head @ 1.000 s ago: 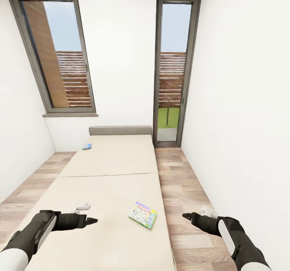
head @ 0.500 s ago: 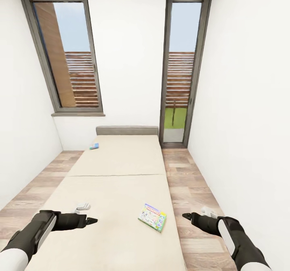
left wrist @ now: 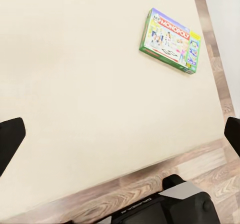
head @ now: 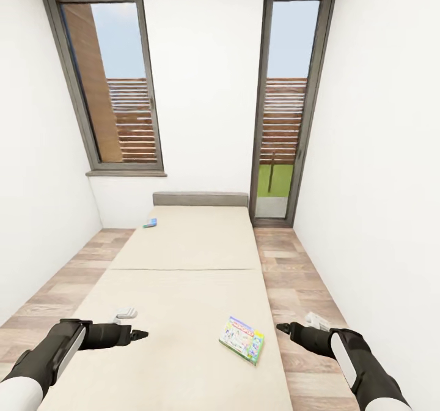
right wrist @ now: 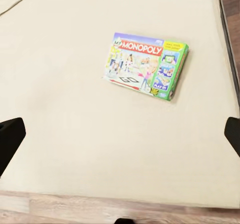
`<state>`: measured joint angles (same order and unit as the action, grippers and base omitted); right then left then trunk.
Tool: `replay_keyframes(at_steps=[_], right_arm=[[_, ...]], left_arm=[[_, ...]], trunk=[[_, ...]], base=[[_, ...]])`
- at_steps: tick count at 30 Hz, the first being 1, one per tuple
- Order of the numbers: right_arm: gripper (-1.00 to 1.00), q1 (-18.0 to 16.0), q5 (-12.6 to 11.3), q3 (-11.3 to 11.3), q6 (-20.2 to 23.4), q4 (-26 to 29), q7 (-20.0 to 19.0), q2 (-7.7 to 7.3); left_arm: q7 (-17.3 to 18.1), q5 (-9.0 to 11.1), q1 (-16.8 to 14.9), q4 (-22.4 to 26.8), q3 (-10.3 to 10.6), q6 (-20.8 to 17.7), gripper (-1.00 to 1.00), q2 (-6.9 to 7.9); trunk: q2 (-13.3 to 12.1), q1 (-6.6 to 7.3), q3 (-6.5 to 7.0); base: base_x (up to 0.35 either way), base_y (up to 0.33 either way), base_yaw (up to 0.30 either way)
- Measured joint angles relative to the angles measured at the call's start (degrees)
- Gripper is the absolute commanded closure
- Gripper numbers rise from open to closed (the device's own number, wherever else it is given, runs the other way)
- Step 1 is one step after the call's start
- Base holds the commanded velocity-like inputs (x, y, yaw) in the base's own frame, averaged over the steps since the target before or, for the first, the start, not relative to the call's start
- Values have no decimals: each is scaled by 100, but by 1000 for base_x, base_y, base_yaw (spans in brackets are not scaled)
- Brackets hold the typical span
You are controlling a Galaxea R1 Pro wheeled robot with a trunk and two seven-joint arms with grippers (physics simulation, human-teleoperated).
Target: Put all the toys in the child's room - the three board games (two on the bed and one on the table), the two jigsaw puzzles on the table, and the tennis ball on the table - inside the toy box on the table in the child's room.
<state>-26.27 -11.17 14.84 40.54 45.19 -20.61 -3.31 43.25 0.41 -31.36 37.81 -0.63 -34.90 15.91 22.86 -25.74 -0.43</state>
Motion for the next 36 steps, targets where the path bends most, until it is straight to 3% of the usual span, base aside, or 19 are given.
replay_keyframes(at_steps=[18,36], right_arm=[[-100,1,1,4,-1,-4,1,-13],[-100,1,7,8,-43,-12,10,-20]], left_arm=[[0,-1,0,2,6,38,-100,-8],[-2,-1,0,-1,1,39,-100,-2]], trunk=[[0,-1,0],[0,-1,0]], base=[[140,29,1],[31,0,0]])
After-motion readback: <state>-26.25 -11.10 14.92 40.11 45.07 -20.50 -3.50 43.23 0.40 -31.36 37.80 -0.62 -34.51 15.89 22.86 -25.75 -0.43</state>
